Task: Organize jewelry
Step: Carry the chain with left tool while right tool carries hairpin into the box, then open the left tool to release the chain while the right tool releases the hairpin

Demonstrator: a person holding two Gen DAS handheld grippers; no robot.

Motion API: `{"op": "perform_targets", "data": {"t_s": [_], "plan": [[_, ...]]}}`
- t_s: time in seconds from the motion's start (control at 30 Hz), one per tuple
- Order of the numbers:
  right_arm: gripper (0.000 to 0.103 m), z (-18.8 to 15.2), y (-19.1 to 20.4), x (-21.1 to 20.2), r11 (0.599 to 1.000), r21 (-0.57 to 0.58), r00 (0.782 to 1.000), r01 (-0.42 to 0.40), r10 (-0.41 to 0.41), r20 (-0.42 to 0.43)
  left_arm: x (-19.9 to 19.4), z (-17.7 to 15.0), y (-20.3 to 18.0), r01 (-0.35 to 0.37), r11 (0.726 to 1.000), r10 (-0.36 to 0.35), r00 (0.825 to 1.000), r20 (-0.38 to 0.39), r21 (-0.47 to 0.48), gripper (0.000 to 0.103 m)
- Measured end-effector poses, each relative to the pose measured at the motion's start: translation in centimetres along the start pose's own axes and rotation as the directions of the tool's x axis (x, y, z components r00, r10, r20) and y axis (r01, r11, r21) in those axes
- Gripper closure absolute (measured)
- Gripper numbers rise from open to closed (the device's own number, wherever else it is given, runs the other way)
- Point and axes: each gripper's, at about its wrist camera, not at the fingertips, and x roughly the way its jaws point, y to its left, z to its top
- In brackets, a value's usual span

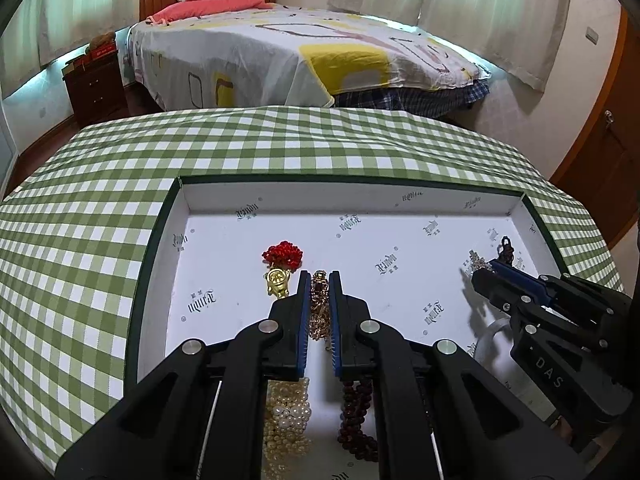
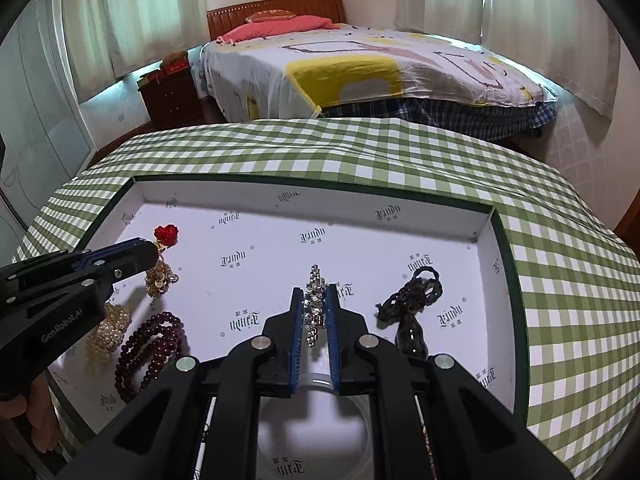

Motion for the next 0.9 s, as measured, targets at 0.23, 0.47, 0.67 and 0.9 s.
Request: {"op": "perform_targets", "data": {"t_s": [0.23,0.47,0.67,0.9], "plan": [[0.091,0.0,0.0,0.2,1.000,0.001,1.000,-0.001,0.001,-0.015,0.6,-0.1,-0.3,-0.004,1.000,0.004,1.000,-0.015,0.001,0.094],[0.091,0.1,-0.2,0.3,1.000,0.014,1.000,-0.011,0.012,-0.026,1.1,-0.1,-0.3,-0.003,1.000,0.002,0.999,-0.034,-0.009,0.094],[0.090,0.1,-0.2,0.3,1.000,0.017,1.000,-0.014,0.015,-0.025,1.1,-0.1,-0.4,-0.005,1.000,0.004,0.999,-0.036,-0.006,0.091],[0.081,0.1,-0.5,0.2,0.999,0.026,1.000,-0.023,0.023,-0.020,0.9,-0.1,-0.2,-0.005,1.000,0.005,0.999,-0.033,-0.010,0.075]]}}
